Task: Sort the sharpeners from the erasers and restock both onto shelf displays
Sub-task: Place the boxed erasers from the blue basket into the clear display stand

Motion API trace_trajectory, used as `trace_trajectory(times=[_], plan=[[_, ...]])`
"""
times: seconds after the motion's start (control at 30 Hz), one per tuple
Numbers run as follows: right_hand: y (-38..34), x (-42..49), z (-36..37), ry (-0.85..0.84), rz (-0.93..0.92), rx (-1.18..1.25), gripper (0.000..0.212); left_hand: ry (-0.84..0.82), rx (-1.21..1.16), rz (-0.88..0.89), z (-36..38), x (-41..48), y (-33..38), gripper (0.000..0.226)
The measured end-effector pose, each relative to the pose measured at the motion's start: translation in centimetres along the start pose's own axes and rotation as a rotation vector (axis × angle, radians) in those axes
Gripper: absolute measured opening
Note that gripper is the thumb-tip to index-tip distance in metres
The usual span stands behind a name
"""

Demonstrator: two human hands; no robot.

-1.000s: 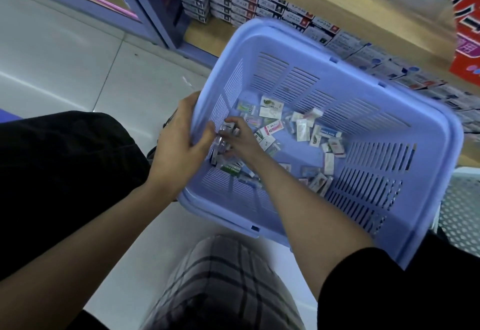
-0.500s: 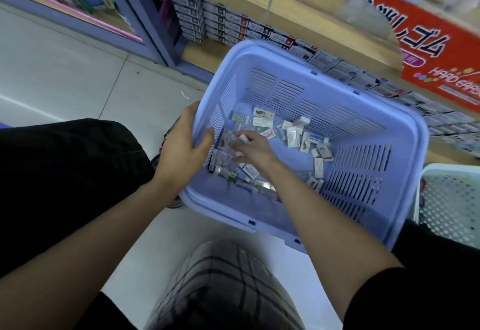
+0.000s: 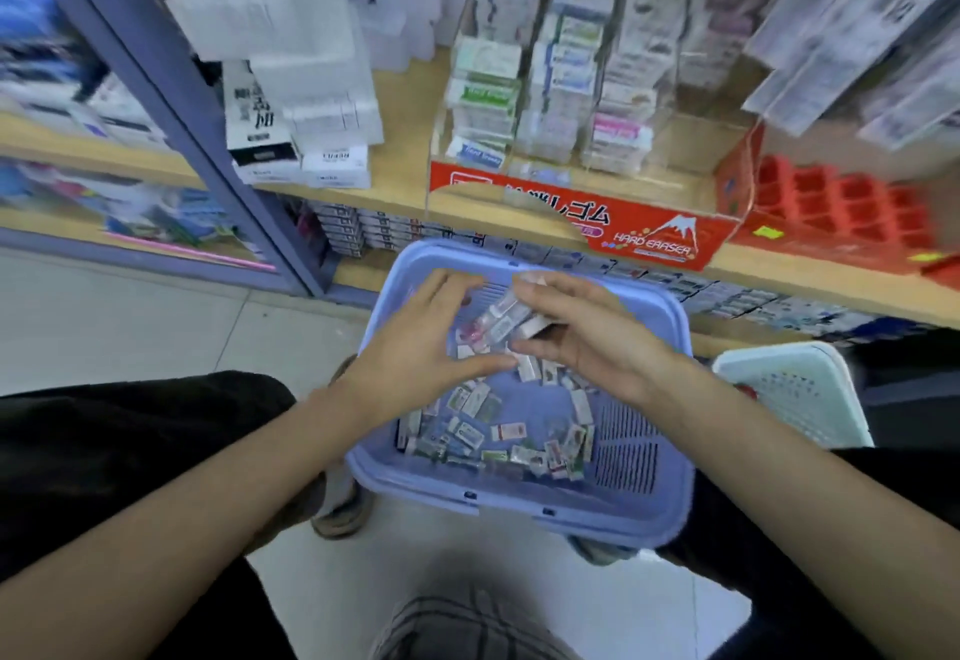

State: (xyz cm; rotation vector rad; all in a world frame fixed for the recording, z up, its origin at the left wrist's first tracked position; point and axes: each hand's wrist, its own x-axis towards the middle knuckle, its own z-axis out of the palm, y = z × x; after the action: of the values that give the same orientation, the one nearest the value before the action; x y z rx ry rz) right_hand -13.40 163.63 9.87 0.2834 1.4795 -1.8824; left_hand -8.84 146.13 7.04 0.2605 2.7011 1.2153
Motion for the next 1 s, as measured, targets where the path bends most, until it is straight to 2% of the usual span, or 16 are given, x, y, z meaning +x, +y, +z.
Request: trace_trajectory(times=[0.03,0.1,0.2,0.37,0.5,0.63,0.83,1.0], plan=[[-1.1,-0.9,0.1,-0.01,-0.011,0.034,0.017,0.005,-0.008,0.06,-0.5,0.4,0.8,0.079],[-3.1,-2.2,0.2,-0.031,-0.035,0.1,0.026,0.037,-0.044,0.197,-1.5,1.4,2.1,0.062],[-5.4,-3.0,0.0,-0.032,-0.077,0.163,0.025,0.076,-0.089,0.285,-2.7,2.8,3.7,0.039],[-6.9,-2.3,-0.6,-0.025,-0.139,0.194,0.026,0.039,-0.235,0.178,-2.3,5.4,5.1,0.036],[-7.6,-2.0,-1.3,0.009,-0.188,0.168,0.036,-0.032,-0.538,0.066,-2.4,6.5,6.7,0.022],[-7.1,-2.2,-1.9,-0.001,-0.204,0.094,0.028,-0.088,-0.724,-0.044,-3.2,6.4,6.8,0.035],[-6.8,-2.1,-2.4,0.011,-0.135,0.083,0.029,-0.087,-0.841,-0.167,-3.2,6.4,6.2,0.044],[-6.8,-1.8,-2.5,0.006,-0.037,0.243,0.028,0.007,-0.96,-0.215,-3.7,6.7,6.6,0.039]])
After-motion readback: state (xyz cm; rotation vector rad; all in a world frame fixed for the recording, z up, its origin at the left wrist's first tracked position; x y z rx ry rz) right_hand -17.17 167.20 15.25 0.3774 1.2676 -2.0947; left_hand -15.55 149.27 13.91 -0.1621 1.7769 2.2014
